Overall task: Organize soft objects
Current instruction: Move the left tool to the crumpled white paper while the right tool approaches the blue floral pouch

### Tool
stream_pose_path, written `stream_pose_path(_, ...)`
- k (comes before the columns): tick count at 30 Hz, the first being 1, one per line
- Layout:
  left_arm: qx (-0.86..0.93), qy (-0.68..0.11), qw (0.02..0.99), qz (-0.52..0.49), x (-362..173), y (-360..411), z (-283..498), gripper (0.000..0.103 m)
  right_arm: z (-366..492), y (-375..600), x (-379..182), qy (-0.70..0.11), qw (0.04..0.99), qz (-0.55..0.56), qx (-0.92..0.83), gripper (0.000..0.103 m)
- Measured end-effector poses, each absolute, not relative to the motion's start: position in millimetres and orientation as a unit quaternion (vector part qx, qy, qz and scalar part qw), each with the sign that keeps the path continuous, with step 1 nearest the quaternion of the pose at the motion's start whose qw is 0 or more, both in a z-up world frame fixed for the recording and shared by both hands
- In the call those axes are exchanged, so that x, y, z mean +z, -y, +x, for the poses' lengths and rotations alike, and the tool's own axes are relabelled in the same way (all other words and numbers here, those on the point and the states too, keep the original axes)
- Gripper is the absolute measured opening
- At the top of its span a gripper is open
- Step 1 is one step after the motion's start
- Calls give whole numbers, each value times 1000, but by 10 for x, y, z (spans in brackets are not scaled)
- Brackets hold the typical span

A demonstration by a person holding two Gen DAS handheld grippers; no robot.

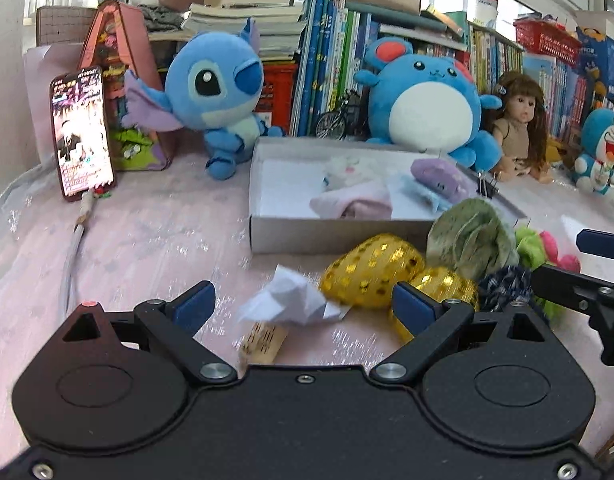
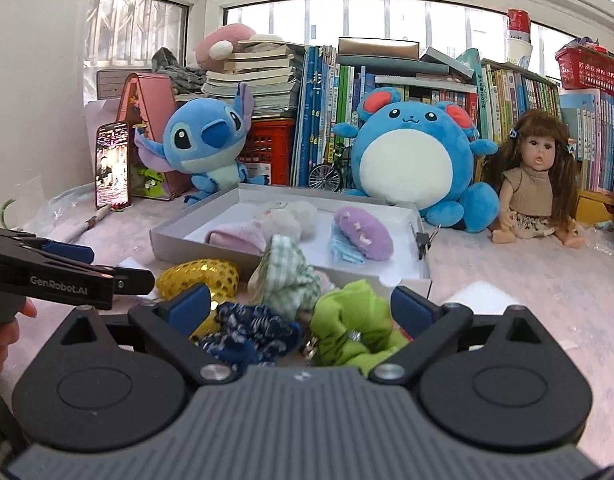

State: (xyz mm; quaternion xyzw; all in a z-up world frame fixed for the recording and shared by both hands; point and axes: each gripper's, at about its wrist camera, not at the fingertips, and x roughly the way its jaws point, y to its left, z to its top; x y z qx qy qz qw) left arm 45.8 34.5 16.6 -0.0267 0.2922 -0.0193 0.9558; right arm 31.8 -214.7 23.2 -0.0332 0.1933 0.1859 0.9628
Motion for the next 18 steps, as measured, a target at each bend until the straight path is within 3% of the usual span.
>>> stream_pose_path(18, -12, -296, 955, -4, 73, -366, 458, 80, 61, 1908, -79, -209, 952, -61, 216, 100)
